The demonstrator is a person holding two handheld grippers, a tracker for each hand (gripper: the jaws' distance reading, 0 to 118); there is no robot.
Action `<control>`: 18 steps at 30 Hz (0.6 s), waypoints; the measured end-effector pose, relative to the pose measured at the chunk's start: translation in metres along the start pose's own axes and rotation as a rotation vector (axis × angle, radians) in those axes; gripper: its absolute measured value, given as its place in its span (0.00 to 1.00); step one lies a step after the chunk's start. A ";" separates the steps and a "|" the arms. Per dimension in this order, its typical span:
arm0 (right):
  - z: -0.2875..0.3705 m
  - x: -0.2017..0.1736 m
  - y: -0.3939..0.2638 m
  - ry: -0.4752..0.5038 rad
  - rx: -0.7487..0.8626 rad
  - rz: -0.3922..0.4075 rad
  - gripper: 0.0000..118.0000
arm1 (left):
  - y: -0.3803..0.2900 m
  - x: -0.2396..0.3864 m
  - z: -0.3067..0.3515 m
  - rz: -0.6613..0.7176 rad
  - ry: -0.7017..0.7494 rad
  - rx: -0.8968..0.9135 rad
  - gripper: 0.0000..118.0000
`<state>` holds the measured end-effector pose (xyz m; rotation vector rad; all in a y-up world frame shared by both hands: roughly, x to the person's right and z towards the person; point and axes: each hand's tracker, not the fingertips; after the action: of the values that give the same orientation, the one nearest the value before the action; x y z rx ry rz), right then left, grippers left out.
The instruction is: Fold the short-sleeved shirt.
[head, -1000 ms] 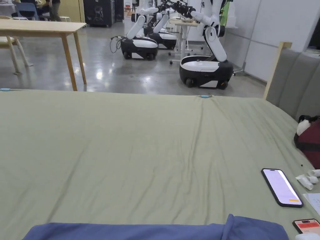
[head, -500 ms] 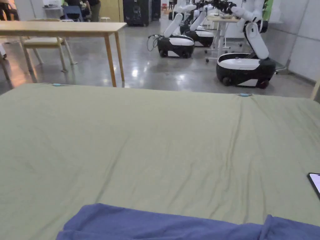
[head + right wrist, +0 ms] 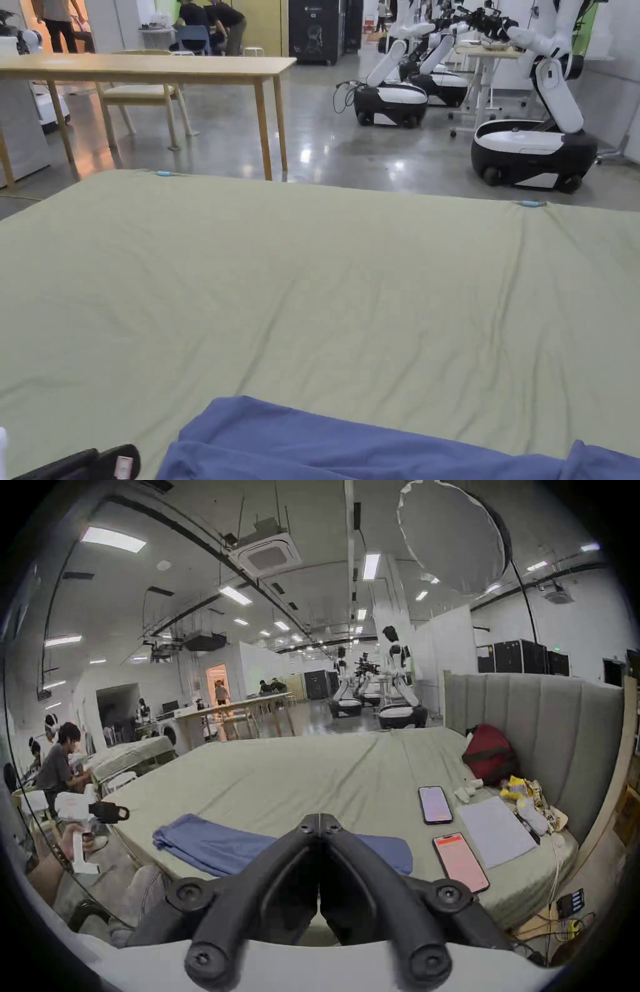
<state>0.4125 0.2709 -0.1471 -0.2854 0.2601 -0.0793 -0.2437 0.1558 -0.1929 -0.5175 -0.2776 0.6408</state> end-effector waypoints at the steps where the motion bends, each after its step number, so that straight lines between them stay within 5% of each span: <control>1: 0.000 -0.001 -0.001 0.004 -0.003 0.002 0.00 | -0.001 -0.003 -0.010 0.027 -0.058 0.020 0.03; 3: -0.002 -0.003 -0.002 0.011 -0.011 0.006 0.00 | -0.001 -0.019 -0.028 0.116 -0.113 -0.013 0.11; 4: -0.003 -0.005 -0.003 0.002 -0.016 0.006 0.00 | 0.001 -0.026 -0.039 0.154 -0.100 -0.055 0.28; 5: -0.004 -0.006 -0.004 -0.008 -0.022 0.004 0.00 | 0.000 -0.028 -0.050 0.163 -0.074 -0.086 0.69; 6: -0.004 -0.007 -0.004 -0.011 -0.025 -0.001 0.00 | 0.000 -0.033 -0.060 0.154 -0.053 -0.105 0.96; 18: -0.018 -0.013 -0.011 -0.005 -0.074 -0.045 0.00 | -0.003 -0.042 -0.170 0.237 -0.229 -0.274 1.00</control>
<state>0.3946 0.2569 -0.1574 -0.3654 0.2520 -0.1138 -0.2067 0.0638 -0.3372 -0.7482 -0.5296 0.9013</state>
